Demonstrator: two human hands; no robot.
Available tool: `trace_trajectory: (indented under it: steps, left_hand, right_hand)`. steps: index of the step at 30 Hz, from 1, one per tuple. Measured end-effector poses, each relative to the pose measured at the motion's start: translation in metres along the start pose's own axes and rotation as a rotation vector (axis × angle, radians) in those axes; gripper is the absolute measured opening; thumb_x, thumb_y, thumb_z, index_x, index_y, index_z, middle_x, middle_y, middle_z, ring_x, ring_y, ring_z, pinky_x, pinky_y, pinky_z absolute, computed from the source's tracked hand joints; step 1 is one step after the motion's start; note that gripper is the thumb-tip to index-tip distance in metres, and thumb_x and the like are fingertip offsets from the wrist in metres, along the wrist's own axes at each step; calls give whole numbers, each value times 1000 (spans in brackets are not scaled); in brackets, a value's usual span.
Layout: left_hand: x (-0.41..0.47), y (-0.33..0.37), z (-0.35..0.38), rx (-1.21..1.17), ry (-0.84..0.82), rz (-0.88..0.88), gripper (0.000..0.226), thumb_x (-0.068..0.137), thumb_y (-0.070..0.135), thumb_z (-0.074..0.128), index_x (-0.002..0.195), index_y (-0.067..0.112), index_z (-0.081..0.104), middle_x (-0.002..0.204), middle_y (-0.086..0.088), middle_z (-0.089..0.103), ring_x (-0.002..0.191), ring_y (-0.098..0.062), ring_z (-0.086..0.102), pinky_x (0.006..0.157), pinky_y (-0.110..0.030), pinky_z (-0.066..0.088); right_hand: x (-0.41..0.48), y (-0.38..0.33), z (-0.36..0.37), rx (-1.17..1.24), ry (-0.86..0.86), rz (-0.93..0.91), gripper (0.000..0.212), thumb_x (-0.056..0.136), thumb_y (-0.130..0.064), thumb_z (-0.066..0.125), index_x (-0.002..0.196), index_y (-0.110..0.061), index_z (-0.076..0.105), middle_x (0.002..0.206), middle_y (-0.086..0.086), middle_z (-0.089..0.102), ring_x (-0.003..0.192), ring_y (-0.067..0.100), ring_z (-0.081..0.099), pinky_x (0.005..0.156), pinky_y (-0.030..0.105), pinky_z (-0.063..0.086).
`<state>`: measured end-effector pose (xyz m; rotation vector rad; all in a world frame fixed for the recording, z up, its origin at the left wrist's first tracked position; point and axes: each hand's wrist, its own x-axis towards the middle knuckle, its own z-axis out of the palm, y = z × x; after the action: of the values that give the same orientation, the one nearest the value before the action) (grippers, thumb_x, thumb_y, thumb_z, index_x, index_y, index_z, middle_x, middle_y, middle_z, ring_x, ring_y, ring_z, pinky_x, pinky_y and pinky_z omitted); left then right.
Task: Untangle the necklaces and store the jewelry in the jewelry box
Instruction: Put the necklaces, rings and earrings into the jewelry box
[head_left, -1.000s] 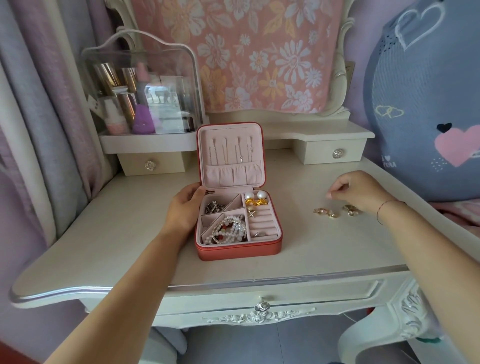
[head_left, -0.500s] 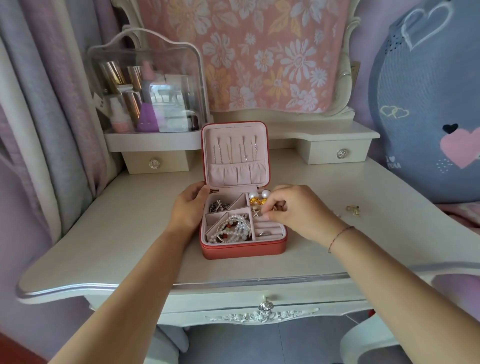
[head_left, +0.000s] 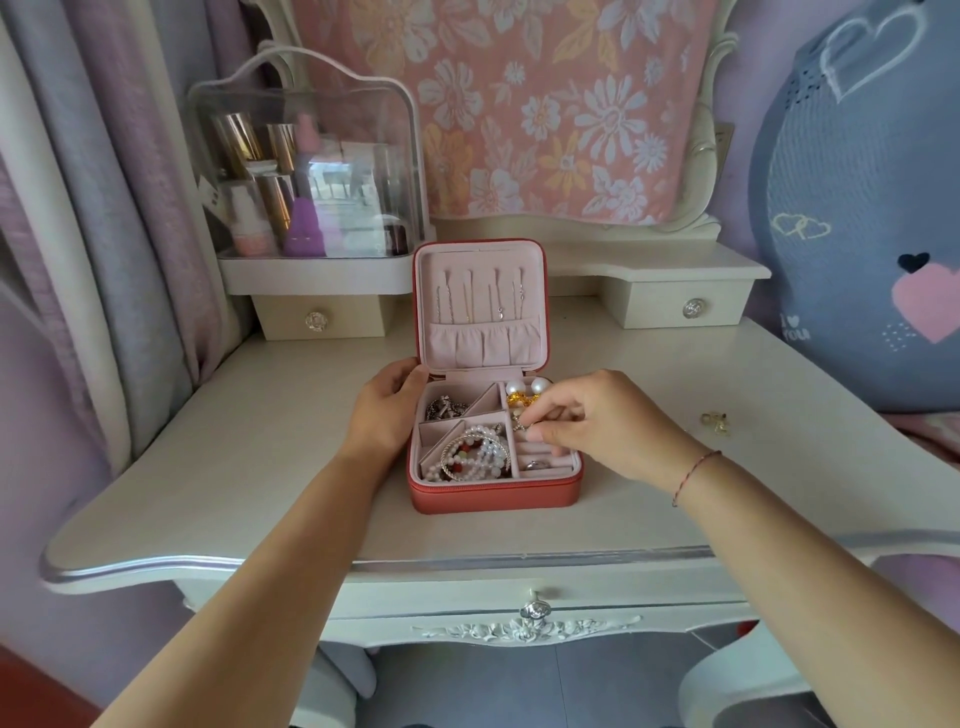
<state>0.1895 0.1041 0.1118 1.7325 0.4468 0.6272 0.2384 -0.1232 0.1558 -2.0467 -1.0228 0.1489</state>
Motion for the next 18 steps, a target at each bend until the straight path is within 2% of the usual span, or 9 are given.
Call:
trace_trajectory:
  steps: [5,8,11,15,18]
  left_hand:
    - [-1,1,1,-13,-11,-4,19,98,23,53,94,27,71,92,7,74,92,-14,68,96,-42,52]
    - [-1,0,0,-13,-7,-4,18,97,24,54,93,29,71,96,4,74,97,-19,68,96,-44,51]
    - [-1,-1,0,-20,-8,-3,19,98,22,53,94,28,71,95,6,74,96,-17,68,96,-43,51]
    - [0,-1,0,-10,-19,4,20,98,22,53,102,21,72,96,6,74,96,-15,68,97,-42,51]
    - [-1,1,0,-3,-12,8,18,98,21,52,100,23,70,96,9,72,96,-14,67,97,-39,50]
  right_hand:
    - [0,0,0,33,-23,27,16,83,-7,72,97,-16,72,71,-3,70,54,9,65,61,17,51]
    - [2,-2,-1,89,-29,62,12,88,-5,65,89,-15,71,72,2,72,54,10,64,54,16,47]
    - [1,-3,0,114,-37,69,15,91,-5,61,87,-17,70,72,0,73,56,10,64,55,17,48]
    - [1,-5,2,159,-14,93,7,88,-6,65,86,-12,69,72,2,74,55,10,63,57,18,50]
    - [2,-6,4,202,24,110,3,86,-5,68,84,-6,69,70,5,73,53,8,63,57,18,50]
